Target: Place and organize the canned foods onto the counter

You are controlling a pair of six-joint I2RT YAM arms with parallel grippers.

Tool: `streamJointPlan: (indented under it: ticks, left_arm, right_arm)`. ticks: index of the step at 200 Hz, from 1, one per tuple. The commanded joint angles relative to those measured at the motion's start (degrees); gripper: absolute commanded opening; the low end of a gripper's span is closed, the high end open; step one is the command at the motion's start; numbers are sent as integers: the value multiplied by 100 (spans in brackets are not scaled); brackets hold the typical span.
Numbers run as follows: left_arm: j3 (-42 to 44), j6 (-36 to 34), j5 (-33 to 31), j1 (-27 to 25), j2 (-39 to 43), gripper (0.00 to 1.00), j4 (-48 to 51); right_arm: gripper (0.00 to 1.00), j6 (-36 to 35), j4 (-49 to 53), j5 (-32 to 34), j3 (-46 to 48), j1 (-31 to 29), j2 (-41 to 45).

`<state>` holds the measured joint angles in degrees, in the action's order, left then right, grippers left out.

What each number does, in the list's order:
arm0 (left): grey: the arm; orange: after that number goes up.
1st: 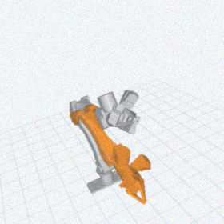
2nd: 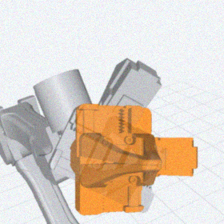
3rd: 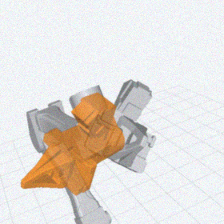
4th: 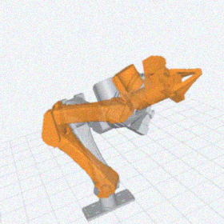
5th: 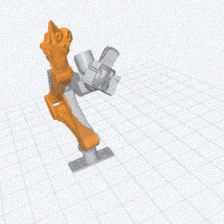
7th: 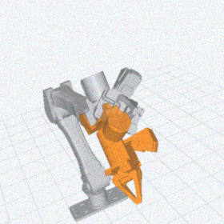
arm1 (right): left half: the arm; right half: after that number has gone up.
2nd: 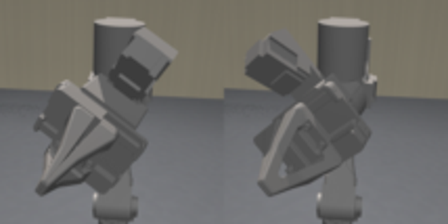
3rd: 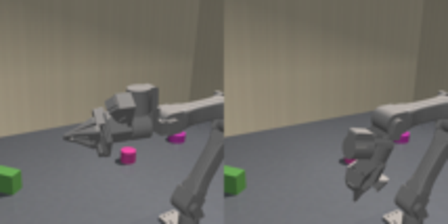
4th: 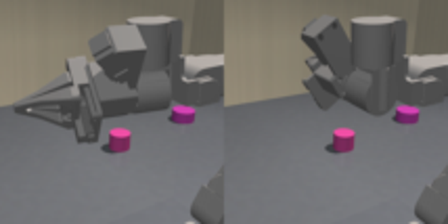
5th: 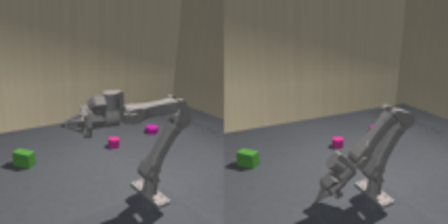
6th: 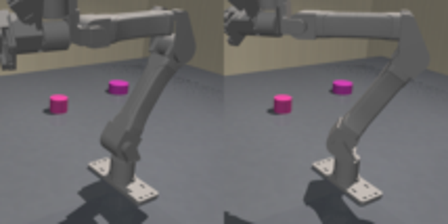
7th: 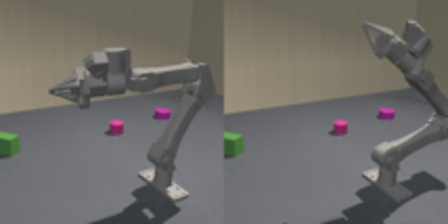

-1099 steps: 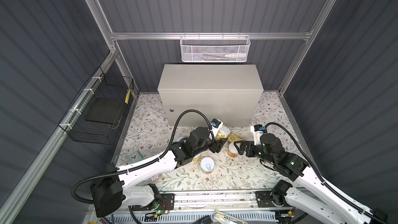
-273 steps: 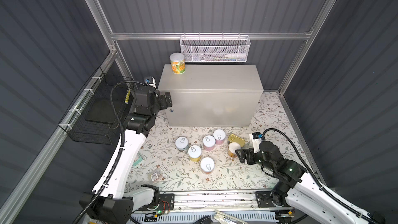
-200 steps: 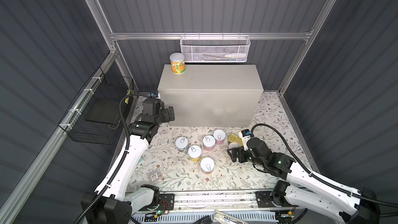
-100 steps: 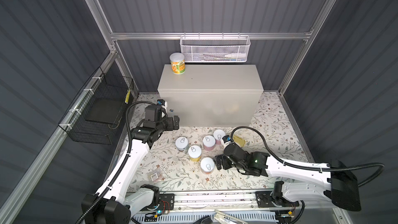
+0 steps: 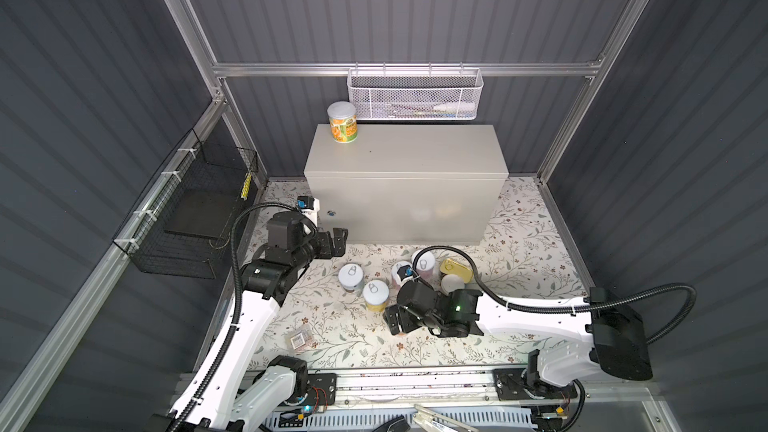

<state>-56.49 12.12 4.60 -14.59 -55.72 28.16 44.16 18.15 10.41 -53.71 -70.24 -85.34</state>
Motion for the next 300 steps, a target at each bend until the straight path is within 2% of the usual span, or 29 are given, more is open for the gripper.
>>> streamJointPlan:
  ticks: [1, 36, 90, 165, 224, 274, 300]
  left_arm:
    - [99, 79, 159, -35, 79, 100, -20]
    - [118, 113, 282, -35, 49, 100, -41]
    - [130, 146, 368, -35, -1, 100, -65]
    - [116, 146, 363, -35, -51, 100, -54]
    - [129, 160, 423, -35, -13, 100, -67]
    - [134, 142, 388, -35, -35, 100, -55]
    - [129, 140, 415, -34, -51, 100, -65]
  right_arm:
    - [99, 233, 503, 48, -136, -51, -88]
    - [99, 242, 1212, 313, -450, -150, -218]
    - [99, 172, 880, 72, -386, -158, -311]
    - [98, 105, 806, 90, -658, -156, -731]
    - [87, 107, 940, 125, -775, -118, -967]
    - [84, 135, 1465, 536, -893, -103, -1074]
    - [84, 32, 1358, 445, -905, -52, -1182]
